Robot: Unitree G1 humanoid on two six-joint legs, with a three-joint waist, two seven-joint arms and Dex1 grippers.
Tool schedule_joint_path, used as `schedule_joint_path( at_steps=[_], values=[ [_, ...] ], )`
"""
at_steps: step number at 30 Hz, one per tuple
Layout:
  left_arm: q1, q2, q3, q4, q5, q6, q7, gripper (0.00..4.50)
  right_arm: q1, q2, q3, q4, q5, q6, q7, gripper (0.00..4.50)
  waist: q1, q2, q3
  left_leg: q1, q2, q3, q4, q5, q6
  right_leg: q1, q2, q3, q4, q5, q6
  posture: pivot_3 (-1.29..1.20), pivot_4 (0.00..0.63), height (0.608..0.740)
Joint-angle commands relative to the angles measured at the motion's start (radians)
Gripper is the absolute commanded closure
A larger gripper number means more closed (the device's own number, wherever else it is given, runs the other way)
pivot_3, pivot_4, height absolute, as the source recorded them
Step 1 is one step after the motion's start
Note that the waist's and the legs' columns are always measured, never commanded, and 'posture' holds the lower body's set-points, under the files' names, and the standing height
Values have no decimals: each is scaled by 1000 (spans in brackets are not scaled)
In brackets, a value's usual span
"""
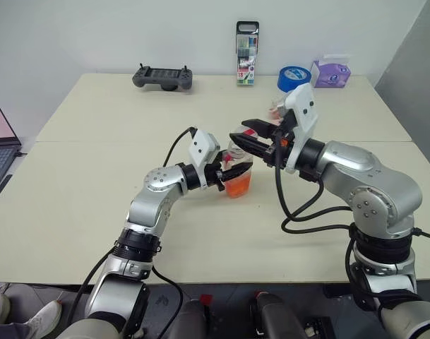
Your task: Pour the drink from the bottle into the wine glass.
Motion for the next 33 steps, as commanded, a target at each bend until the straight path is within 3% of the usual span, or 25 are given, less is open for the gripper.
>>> schedule_joint_path(
  at_steps=[1, 6, 13, 15, 19, 26, 33],
  values=[
    [-10, -5, 12, -37, -6, -11, 6, 2631, -26, 18, -58, -16, 32, -18, -33, 2769, 0, 0, 0, 0, 0, 0, 0, 0, 0, 0, 0, 0, 0, 0, 0, 0, 150, 740],
    [-6, -5, 12, -39, -7, -15, 7, 2631, -9, 51, -120, -34, 39, 10, -135, 2775, 0, 0, 0, 0, 0, 1, 0, 0, 0, 0, 0, 0, 0, 0, 0, 0, 150, 740],
    [-27, 3, 24, -20, -11, -30, -6, 2631, 287, 75, -323, -65, -121, -26, -409, 2777, 10, -1, -1, -3, -2, 0, 0, 0, 0, -1, -1, 1, -1, 0, 0, 0, 150, 740],
    [-31, 3, 26, -19, -13, -30, -8, 2631, 345, 89, -329, -76, -149, -43, -442, 2777, 6, 0, 0, -2, -1, 1, 0, 0, 0, -1, -1, 2, -1, 0, 0, 0, 150, 740],
    [-42, -12, 25, -6, -14, -36, -7, 2631, 673, 158, -266, -93, -311, -173, -542, 2777, 3, 0, -1, -1, 0, 2, -2, 0, 0, 0, 0, 1, -1, 0, 1, 0, 150, 740],
    [-64, -21, 26, 20, -11, -41, -15, 2631, 676, 197, -247, 43, -375, -246, -583, 2777, -8, 3, -1, 7, 0, 6, -1, 0, 1, 5, 6, 4, -1, -1, 2, 0, 150, 740],
    [-77, -9, 34, 44, -7, -54, -26, 2631, 636, 180, -277, 31, -400, -247, -596, 452, 0, 3, -1, 7, 0, 7, -2, 0, 1, 5, 6, 4, -1, -1, 1, 0, 150, 740]
  ],
)
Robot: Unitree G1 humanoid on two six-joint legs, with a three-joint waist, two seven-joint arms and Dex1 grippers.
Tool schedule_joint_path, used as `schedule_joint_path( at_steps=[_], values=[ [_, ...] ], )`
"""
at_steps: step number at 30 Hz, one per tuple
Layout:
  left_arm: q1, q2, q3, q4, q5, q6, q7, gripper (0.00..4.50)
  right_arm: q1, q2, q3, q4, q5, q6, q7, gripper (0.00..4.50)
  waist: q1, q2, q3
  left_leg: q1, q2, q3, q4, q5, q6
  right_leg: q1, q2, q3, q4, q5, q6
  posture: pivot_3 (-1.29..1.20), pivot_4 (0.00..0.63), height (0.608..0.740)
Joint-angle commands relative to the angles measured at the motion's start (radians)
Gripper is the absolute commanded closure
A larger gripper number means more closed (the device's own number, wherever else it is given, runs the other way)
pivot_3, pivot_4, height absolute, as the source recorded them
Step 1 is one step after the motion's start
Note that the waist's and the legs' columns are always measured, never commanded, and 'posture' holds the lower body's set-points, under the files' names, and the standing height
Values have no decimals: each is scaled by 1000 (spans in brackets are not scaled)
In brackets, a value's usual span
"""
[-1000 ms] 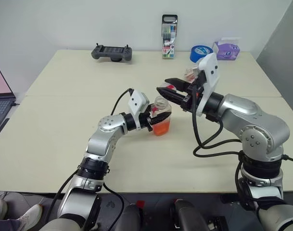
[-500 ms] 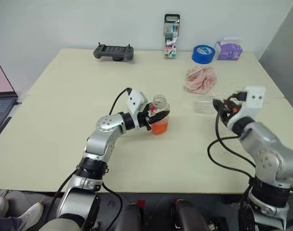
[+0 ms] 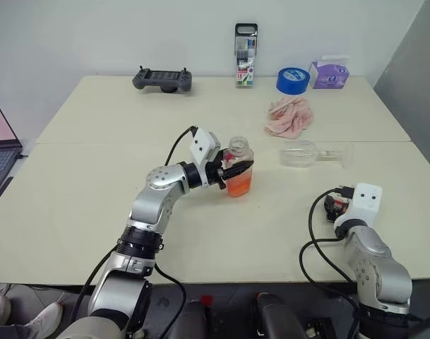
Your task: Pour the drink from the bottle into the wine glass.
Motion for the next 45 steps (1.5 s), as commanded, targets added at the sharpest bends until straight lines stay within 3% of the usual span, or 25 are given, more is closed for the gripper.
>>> schedule_joint_path(
  at_steps=[1, 10, 18, 19, 21, 23, 28, 32, 41, 45],
  values=[
    [-36, 6, 26, -12, -5, -31, -5, 2631, -28, -16, -46, -51, -13, -14, -20, 54, 1, 0, 0, 0, 0, 0, 0, 0, 0, 0, 0, 0, 0, 0, 0, 0, 150, 740],
    [-52, 2, 40, 24, -2, -48, 15, 2631, -84, -104, -17, -100, -42, 83, 4, 0, 0, 0, 0, 0, 0, 0, 0, 0, 0, 0, 0, -1, 0, 0, 0, 0, 150, 740],
    [-55, 9, 47, 39, 3, -60, 21, 2631, -132, -72, -90, -47, -26, 151, -16, 0, 1, 0, 0, 0, 0, 0, 0, 0, 0, 0, -1, 0, 0, 0, 0, 0, 150, 740],
    [-53, 12, 49, 37, 4, -60, 23, 2631, -122, -118, -53, -48, -69, 128, -9, 0, 1, 0, 0, 0, 0, 0, 0, 0, 0, 0, -1, 0, 0, 0, 0, 0, 150, 740],
    [-50, 16, 52, 35, 4, -61, 24, 2631, -152, -35, -133, -53, -3, 165, -30, 0, 1, 0, 0, 0, -1, 0, 0, 0, 0, 0, -1, 0, 0, 0, 0, 0, 150, 740],
    [-48, 20, 56, 34, 4, -62, 27, 2631, -116, -145, -27, -53, -148, 110, -46, 0, 1, 1, 0, 0, 0, -1, 0, 0, 0, 0, 0, -1, 0, 0, 0, 0, 150, 740],
    [-46, 32, 62, 39, 14, -68, 32, 2631, -126, -56, -38, -34, -81, 144, -19, 0, 0, 0, 0, 0, 0, 1, 0, 0, 0, 0, 0, 0, 0, 0, 0, 0, 150, 740],
    [-48, 42, 75, 42, 13, -69, 36, 2631, -151, -60, -38, -27, -117, 151, -30, 0, 1, 0, 0, 0, 0, 0, 0, 0, 0, -1, 0, 0, 1, 0, 0, 0, 150, 740],
    [-42, 40, 72, 37, 15, -70, 45, 2631, -101, -192, 126, 18, -247, 93, 13, 0, 1, 0, 0, -1, 0, 0, 0, 0, 0, -1, -1, -1, 0, 0, 0, 0, 150, 740],
    [-40, 41, 74, 38, 16, -72, 48, 2631, -117, -141, 71, 11, -223, 41, 5, 0, 1, 0, 0, -1, 0, 1, 0, 0, 0, 0, 0, -1, 0, 0, 0, 0, 150, 740]
  ],
)
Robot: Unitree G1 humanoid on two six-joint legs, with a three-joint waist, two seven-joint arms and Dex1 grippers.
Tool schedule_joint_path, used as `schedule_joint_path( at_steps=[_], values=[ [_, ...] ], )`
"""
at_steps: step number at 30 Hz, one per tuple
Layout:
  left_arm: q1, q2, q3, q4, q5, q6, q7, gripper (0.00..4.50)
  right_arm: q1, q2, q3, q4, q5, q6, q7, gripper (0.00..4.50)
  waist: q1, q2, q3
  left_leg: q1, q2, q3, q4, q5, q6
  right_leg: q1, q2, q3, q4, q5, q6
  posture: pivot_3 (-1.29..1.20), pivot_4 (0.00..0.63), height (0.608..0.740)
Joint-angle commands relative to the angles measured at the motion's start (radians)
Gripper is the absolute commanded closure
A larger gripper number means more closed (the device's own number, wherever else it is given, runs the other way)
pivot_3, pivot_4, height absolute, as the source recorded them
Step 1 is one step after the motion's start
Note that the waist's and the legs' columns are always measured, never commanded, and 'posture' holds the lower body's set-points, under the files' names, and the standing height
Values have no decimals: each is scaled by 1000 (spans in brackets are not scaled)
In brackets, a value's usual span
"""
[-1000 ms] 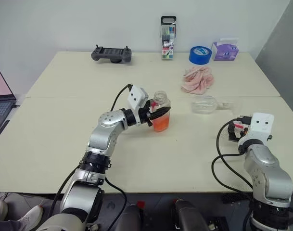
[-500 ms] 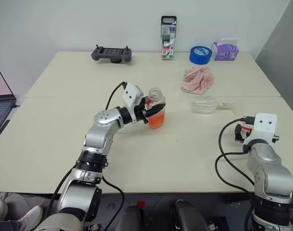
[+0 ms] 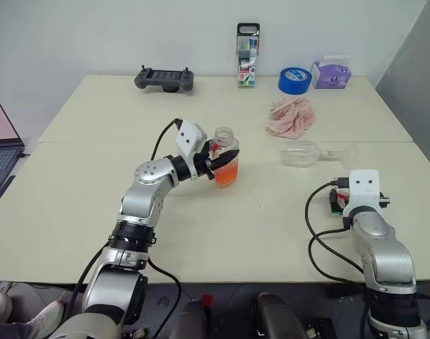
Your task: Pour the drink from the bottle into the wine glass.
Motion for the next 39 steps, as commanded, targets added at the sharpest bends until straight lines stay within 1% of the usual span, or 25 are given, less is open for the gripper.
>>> schedule_joint_path(
  at_steps=[1, 3, 6, 9, 13, 15, 19, 22, 24, 33, 35, 36, 39],
  values=[
    [-15, 6, 25, -19, -2, -29, 4, 2631, -22, 20, -42, -35, 7, -68, -3, 0, 0, 0, 0, 0, 0, 0, 0, 0, 0, 0, 0, 0, 0, 0, 0, 0, 150, 740],
    [-24, 14, 46, -2, 6, -33, 34, 2631, -47, 35, -57, -61, 27, -107, 17, 0, 0, 0, 0, 0, 0, 0, 0, 0, 0, 0, 0, 0, 0, 0, 0, 0, 150, 740],
    [-44, 34, 94, 40, 33, -38, 125, 2631, -101, 63, -37, -120, 151, -168, 149, 0, -6, 0, 0, 1, 0, -1, 0, 0, 0, 0, 0, 1, 0, 0, 0, 0, 150, 740],
    [-66, 57, 156, 96, 59, -50, 244, 2631, -151, 72, 46, -174, 324, -81, 336, 0, -12, 0, 0, 1, 0, -3, 0, 0, 0, 0, 3, 0, 0, 0, 0, 0, 150, 740],
    [-70, 79, 240, 144, 76, -56, 398, 2631, -237, 31, 215, -188, 450, 26, 517, 0, -9, 0, 0, 0, 1, -7, -1, 0, 0, 0, 3, -2, 0, 0, 0, 0, 150, 740],
    [-68, 76, 277, 157, 71, -56, 459, 2631, -287, 49, 251, -162, 478, 35, 540, 0, -8, 0, 0, -1, 2, -8, 0, 0, 0, 0, 2, -3, 0, 0, 0, 0, 150, 740],
    [-39, 85, 312, 152, 61, -48, 497, 2631, -353, 78, 319, -109, 477, 28, 552, 0, 0, -1, 0, -1, 0, -7, 1, 0, 0, 0, -1, -3, 0, 0, 0, 0, 150, 740],
    [-19, 95, 330, 140, 59, -45, 509, 2631, -359, 78, 350, -100, 472, 21, 559, 0, 4, -2, 0, -3, -1, -8, 1, 0, 0, 0, -4, -3, -1, 0, 0, 0, 150, 740],
    [-7, 99, 335, 132, 53, -41, 507, 2631, -357, 80, 355, -100, 473, 22, 555, 0, 4, -2, 0, -6, -2, -7, 2, 0, -1, -4, -8, -3, 0, 0, 0, 0, 150, 740],
    [11, 78, 346, 192, 57, -73, 531, 2631, -344, 73, 364, -94, 470, 25, 548, 0, 3, -2, -1, -6, -2, -8, 2, 0, 0, -5, -9, -5, 1, 0, 0, 0, 150, 740],
    [11, 78, 351, 201, 55, -70, 540, 1910, -346, 69, 356, -89, 469, 23, 548, 0, 3, -3, -1, -5, -2, -7, 2, 0, 0, -4, -9, -5, 1, 1, 0, 0, 150, 740],
    [11, 80, 351, 204, 54, -69, 541, 1672, -347, 66, 352, -86, 467, 21, 547, 0, 2, -3, -1, -5, -2, -7, 2, 0, 0, -4, -9, -5, 1, 1, 0, 0, 150, 740],
    [13, 87, 346, 206, 56, -70, 534, 749, -346, 61, 344, -76, 464, 14, 545, 0, 2, -3, -1, -5, -1, -7, 2, 0, 0, -4, -9, -5, 1, 1, 0, 0, 150, 740]
  ],
)
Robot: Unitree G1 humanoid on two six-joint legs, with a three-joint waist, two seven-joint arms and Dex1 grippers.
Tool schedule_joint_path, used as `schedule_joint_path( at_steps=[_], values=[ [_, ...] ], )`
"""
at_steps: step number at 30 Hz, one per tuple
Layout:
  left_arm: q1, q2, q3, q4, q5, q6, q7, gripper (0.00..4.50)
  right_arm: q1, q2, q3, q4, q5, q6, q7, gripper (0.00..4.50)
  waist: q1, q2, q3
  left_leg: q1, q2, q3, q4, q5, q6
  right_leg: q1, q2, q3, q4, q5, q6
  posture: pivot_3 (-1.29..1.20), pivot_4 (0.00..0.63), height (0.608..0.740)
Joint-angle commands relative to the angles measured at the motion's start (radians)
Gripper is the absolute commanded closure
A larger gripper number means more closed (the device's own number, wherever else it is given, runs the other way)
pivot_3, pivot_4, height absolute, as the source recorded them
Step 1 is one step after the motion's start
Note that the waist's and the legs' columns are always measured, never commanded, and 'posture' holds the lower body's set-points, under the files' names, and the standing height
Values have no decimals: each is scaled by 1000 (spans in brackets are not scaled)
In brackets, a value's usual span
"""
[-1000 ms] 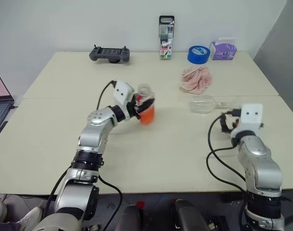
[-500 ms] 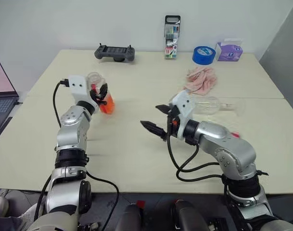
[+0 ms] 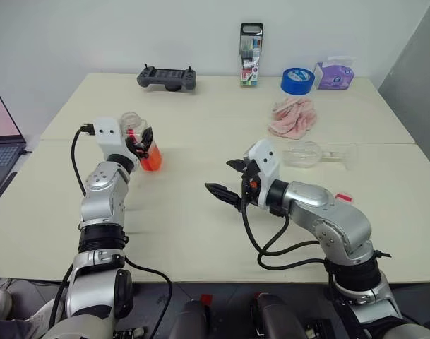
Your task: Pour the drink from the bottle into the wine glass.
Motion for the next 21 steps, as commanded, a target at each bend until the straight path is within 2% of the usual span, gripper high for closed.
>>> schedule_joint_path(
  at_steps=[1, 2, 3, 9, 13, 16, 17, 20, 21],
  values=[
    [-4, 15, 7, 1, 0, -7, 0, 387, -7, -5, -24, -10, -3, -28, -3, 0, 0, 0, 0, 0, 0, 0, 0, 0, 0, 0, 0, 0, 0, 0, 0, 0, 150, 740],
    [-3, 17, 6, 0, 1, -7, -1, 70, -6, -7, -25, -7, -5, -31, -3, 0, 0, 0, 0, 0, 0, 0, 0, 0, 0, 0, 0, 0, 0, 0, 0, 0, 150, 740],
    [0, 19, 2, -3, 4, -5, -3, 15, -4, -10, -27, -4, -6, -35, -2, 0, 0, 0, 0, 0, 0, 0, 0, 0, 0, 0, 0, 0, 0, 0, 0, 0, 150, 740],
    [75, 22, -7, -80, 7, 30, -10, 15, 2, -35, -40, 5, -10, -52, 5, 0, -1, 0, 0, 0, 0, 0, 0, 0, 0, 0, 0, 0, 0, 0, 0, 0, 150, 740],
    [184, 27, 7, -213, -15, 107, -8, 15, 1, -85, -61, 12, -20, -69, 19, 0, -1, 0, 0, 0, 0, 0, 0, 0, 0, 0, 0, 1, 0, 0, 0, 0, 150, 740],
    [334, 34, 9, -378, -58, 197, -51, 15, -8, -139, -93, 11, -59, -105, 2, 0, -3, 0, 0, 0, 1, 1, 0, 0, 0, 0, 0, 2, -1, 0, 0, 0, 150, 740],
    [430, 27, 26, -472, -96, 236, -66, 15, -1, -193, -108, -8, -84, -110, 5, 0, -2, 0, 0, 0, 0, 2, -1, 0, 0, 0, -1, 3, -1, 0, 0, 0, 150, 740],
    [595, 16, 50, -639, -154, 292, -83, 15, 22, -301, -122, -45, -132, -117, 16, 0, -2, 0, 0, 0, 1, 3, -1, 0, 0, -1, -2, 5, -2, 0, 0, 0, 150, 740],
    [657, 29, -11, -707, -154, 285, -137, 15, 38, -334, -140, -28, -166, -121, -10, 0, -1, 0, 0, -1, 1, 2, -2, 0, 0, -1, -2, 5, -2, 0, 0, 0, 150, 740]
  ],
)
